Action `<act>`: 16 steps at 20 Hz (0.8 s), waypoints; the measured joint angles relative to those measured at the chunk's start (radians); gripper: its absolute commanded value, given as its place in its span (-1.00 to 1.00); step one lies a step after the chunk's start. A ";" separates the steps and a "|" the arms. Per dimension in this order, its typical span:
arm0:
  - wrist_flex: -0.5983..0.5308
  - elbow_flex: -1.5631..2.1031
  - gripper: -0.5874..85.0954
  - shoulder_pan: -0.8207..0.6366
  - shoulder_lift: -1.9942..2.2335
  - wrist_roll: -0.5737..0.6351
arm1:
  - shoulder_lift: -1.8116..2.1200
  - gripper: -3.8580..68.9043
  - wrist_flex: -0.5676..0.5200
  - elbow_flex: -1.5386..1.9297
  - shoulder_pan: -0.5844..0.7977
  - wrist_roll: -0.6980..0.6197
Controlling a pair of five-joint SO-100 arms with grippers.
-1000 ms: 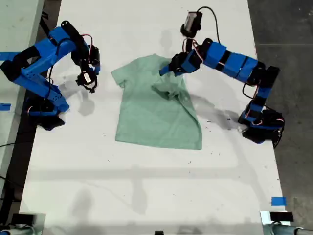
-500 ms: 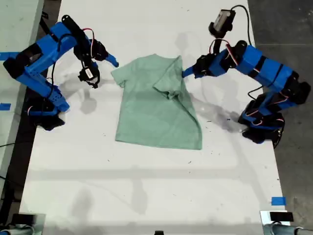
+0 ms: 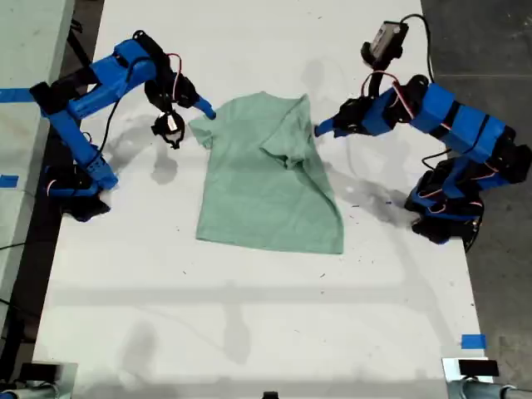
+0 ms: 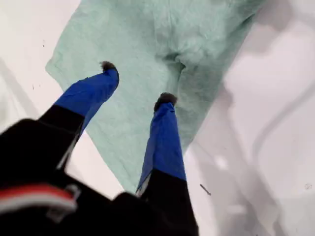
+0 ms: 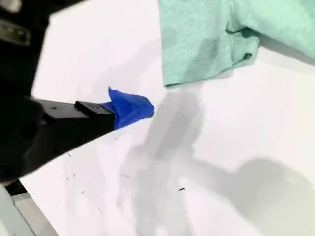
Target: Fold tshirt
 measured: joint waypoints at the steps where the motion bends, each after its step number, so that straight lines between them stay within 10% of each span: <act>1: -0.025 0.000 -0.17 -0.003 -0.046 0.005 | 0.000 -0.45 0.000 0.000 -0.008 0.002; 7: -0.167 -0.003 -0.27 -0.067 -0.301 0.028 | 0.048 -0.47 0.000 0.014 -0.054 0.032; 11: -0.166 -0.164 -0.94 -0.089 -0.457 0.049 | 0.129 -0.48 0.000 0.077 -0.061 0.054; 16: -0.158 -0.333 -0.99 -0.080 -0.569 0.046 | 0.207 -0.51 0.000 0.144 -0.061 0.067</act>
